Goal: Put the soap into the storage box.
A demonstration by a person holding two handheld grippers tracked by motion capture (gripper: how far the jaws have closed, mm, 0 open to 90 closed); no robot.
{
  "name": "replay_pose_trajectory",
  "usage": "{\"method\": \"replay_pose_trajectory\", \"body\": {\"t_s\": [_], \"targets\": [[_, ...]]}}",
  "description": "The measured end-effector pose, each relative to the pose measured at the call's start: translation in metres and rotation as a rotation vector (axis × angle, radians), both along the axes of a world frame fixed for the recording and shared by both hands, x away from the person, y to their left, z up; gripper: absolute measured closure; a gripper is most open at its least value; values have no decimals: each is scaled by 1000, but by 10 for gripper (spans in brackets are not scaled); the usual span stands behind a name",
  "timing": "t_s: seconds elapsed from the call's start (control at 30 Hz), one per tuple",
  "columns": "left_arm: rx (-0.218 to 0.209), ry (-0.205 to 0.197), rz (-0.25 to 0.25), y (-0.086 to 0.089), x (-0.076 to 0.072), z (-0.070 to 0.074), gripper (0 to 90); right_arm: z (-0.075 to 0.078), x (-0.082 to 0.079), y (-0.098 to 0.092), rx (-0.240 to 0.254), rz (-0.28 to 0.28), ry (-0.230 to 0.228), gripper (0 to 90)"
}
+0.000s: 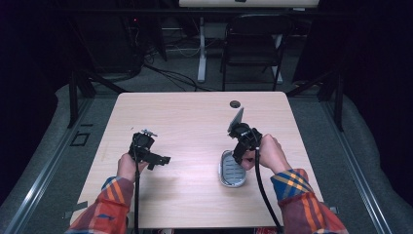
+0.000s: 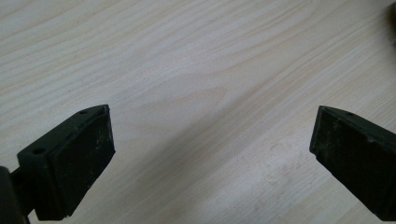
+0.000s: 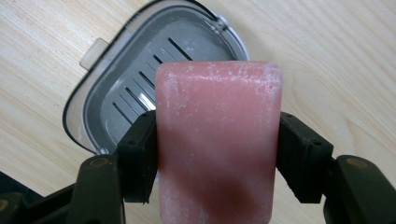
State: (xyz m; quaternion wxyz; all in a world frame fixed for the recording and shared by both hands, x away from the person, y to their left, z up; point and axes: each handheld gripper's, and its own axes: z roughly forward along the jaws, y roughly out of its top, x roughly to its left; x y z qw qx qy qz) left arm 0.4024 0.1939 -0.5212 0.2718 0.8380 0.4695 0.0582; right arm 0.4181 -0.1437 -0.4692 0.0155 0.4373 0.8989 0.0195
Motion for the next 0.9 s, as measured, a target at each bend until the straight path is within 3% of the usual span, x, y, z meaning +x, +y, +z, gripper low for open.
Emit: {"method": "replay_pose_trajectory", "body": {"t_s": [0.33,0.5,0.53,0.57,0.7,0.77,0.83,0.9], "targets": [[-1,1,-3,0,0,0,0,-15,3,19,-12,-11,38,370],[-1,0,-3,0,0,0,0,-22,5,24,-21,-17,44,370],[-1,-1,-3,0,0,0,0,-25,3,25,3,-45,24,370],[-3,1,-2,0,0,0,0,-23,4,25,-22,-29,47,370],[-3,0,-2,0,0,0,0,-27,5,24,-23,-60,34,370],[-3,0,-1,0,0,0,0,-24,7,23,-57,-41,65,370],[-3,-1,-2,-1,0,0,0,-28,7,22,-31,-86,54,370],[-3,-1,-3,-1,0,0,0,-28,7,22,-24,-95,53,370]]}}
